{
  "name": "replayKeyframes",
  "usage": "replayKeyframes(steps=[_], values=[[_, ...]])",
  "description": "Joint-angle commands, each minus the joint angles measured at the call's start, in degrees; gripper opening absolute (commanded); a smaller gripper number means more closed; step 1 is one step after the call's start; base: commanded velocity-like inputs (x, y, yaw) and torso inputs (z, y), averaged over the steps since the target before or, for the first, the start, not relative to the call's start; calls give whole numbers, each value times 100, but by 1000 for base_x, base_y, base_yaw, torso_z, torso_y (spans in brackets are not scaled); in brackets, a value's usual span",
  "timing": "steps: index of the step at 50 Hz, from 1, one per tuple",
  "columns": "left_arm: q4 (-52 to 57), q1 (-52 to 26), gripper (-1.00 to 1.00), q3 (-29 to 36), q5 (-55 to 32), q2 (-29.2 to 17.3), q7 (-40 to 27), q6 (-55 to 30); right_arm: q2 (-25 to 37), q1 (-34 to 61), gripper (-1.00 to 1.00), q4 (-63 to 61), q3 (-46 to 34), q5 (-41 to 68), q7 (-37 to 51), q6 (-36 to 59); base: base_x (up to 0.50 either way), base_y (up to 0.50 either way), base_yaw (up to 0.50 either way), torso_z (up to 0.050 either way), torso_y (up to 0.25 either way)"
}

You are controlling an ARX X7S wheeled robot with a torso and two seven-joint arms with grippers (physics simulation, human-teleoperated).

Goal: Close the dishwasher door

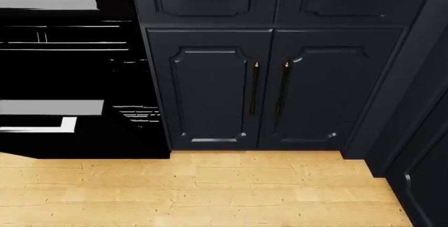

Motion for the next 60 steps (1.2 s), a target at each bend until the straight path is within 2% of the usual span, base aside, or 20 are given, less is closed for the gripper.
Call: replayKeyframes(steps=[1, 12, 32, 60], values=[[-53, 18, 100, 16, -8, -17, -15, 76, 8, 3, 100, 20, -21, -3, 23, -14, 0, 0, 0, -20, 0], [-79, 21, 100, 26, -22, -28, -39, 115, 11, -8, 100, 10, -33, -3, 58, -17, 0, 0, 0, -20, 0], [-26, -23, 100, 62, -61, -52, -80, 40, 26, 21, 100, 29, -43, -73, 137, 9, 0, 0, 0, 0, 0], [-43, -38, 100, 105, -63, -82, -126, 60, 64, 14, 100, -9, -88, -68, 190, 27, 0, 188, 0, 0, 0]])
